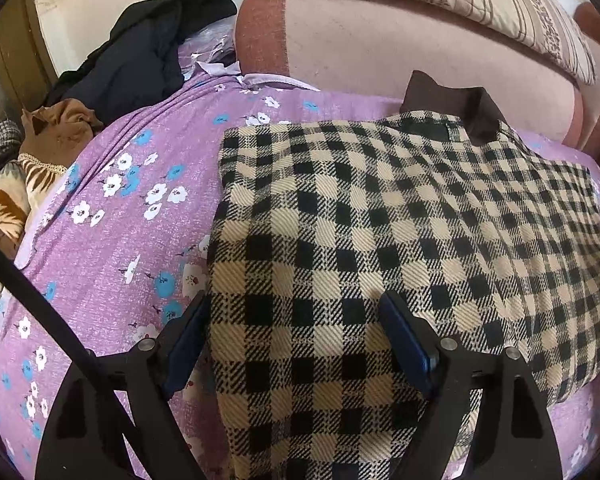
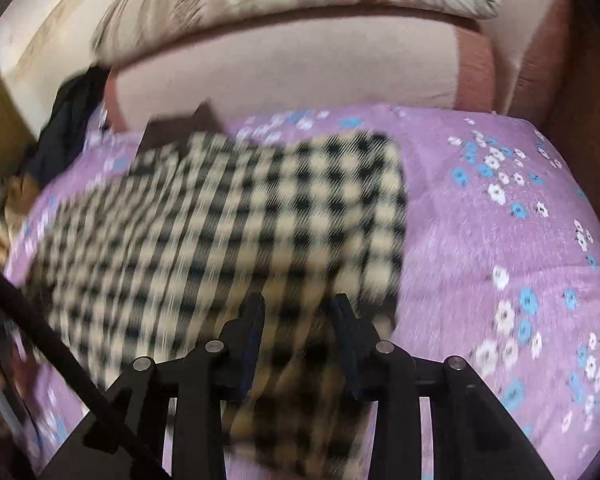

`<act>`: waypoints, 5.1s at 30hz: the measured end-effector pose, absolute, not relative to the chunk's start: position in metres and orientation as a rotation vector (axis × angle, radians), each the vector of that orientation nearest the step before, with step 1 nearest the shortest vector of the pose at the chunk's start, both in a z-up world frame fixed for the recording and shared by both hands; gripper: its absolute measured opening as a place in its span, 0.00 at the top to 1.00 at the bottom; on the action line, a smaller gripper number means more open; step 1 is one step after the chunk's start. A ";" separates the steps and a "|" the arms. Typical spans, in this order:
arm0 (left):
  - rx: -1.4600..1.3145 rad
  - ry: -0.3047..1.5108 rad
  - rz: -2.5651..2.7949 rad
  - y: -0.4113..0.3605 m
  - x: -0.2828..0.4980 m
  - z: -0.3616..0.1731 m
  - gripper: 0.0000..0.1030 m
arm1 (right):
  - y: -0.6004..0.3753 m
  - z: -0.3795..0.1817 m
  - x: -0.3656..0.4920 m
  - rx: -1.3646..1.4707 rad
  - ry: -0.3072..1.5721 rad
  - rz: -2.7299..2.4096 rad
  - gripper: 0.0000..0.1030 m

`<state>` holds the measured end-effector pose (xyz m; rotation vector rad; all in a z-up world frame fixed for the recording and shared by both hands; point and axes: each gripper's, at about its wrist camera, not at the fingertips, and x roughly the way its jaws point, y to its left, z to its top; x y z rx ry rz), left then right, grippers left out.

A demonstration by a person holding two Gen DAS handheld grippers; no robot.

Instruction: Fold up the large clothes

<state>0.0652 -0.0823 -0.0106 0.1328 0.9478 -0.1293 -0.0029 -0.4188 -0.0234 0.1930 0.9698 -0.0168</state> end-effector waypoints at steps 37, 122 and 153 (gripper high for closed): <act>-0.364 1.079 -0.136 0.011 0.117 -0.026 0.12 | -0.378 -0.035 -0.015 0.274 0.971 0.086 0.51; -0.054 1.095 -0.840 -0.246 0.014 0.038 0.25 | -0.568 -0.079 -0.083 1.093 0.819 -0.208 0.48; 0.118 1.074 -0.617 -0.203 -0.009 0.028 0.24 | -0.514 -0.032 -0.029 0.864 0.781 0.080 0.46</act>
